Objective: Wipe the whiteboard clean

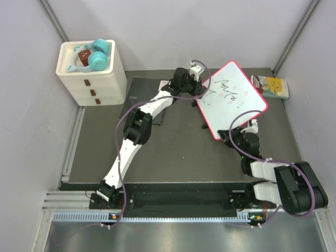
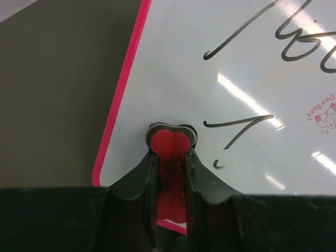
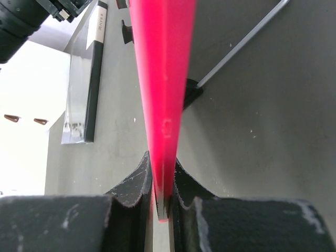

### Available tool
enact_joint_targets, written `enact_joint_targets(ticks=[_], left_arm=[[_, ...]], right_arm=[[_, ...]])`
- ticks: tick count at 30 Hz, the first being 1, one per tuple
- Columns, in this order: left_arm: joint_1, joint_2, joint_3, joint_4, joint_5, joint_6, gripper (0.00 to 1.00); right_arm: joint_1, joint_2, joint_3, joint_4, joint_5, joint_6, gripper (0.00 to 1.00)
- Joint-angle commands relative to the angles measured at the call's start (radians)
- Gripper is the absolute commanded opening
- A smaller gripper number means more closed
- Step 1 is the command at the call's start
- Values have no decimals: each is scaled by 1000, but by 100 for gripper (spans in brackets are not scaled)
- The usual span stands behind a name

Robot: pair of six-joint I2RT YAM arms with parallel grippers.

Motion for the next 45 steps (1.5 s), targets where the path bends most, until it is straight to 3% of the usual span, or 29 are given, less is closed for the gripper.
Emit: enact_joint_targets(ticks=[1, 5, 8, 12, 16, 21, 26, 29, 32, 38, 45], left_arm=[[-5, 65, 52, 93, 251, -41, 0], [-47, 53, 6, 131, 456, -54, 0], [-87, 21, -52, 46, 562, 22, 0], [-150, -45, -169, -81, 537, 193, 0], [-177, -51, -197, -168, 390, 259, 0], [-115, -27, -151, -119, 232, 134, 0], [-48, -24, -126, 108, 59, -105, 0], [-16, 45, -3, 183, 70, -210, 0], [9, 146, 158, 269, 190, -357, 0], [-12, 142, 153, 322, 152, -284, 0], [-32, 143, 147, 430, 125, -308, 0]], right_arm=[[27, 40, -38, -243, -36, -68, 0], [29, 43, -35, -237, -37, -71, 0], [29, 43, -35, -236, -39, -71, 0], [29, 42, -36, -233, -39, -73, 0], [29, 42, -36, -233, -39, -73, 0], [29, 40, -36, -235, -40, -73, 0], [29, 45, -35, -232, -39, -76, 0], [29, 48, -33, -232, -43, -79, 0], [29, 48, -33, -233, -48, -79, 0], [29, 52, -30, -232, -59, -87, 0], [29, 54, -32, -226, -62, -85, 0]])
